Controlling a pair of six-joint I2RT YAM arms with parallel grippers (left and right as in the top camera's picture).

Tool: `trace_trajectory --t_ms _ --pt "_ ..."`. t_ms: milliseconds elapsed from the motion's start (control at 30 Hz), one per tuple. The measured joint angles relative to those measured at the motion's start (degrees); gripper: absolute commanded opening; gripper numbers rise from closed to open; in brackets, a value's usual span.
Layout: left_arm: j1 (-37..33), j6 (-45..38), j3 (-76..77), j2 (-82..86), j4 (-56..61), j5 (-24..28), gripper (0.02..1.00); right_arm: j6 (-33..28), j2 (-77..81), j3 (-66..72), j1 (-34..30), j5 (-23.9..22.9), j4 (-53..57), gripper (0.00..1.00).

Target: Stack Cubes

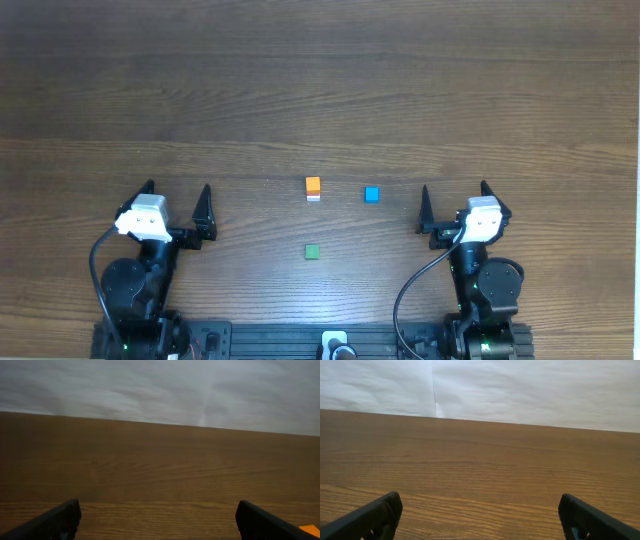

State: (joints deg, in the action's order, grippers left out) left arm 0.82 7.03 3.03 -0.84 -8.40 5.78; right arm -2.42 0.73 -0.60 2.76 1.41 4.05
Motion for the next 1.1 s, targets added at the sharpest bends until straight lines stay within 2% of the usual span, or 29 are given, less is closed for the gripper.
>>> trace_trajectory --t_ms 200,1100 --pt "0.00 0.00 -1.75 0.07 3.98 -0.04 0.998 0.02 0.00 0.00 0.00 0.02 0.00 0.991" --pt "0.00 0.00 -2.08 0.07 4.04 -0.04 1.000 0.02 0.00 0.00 0.00 -0.92 -0.85 0.993"
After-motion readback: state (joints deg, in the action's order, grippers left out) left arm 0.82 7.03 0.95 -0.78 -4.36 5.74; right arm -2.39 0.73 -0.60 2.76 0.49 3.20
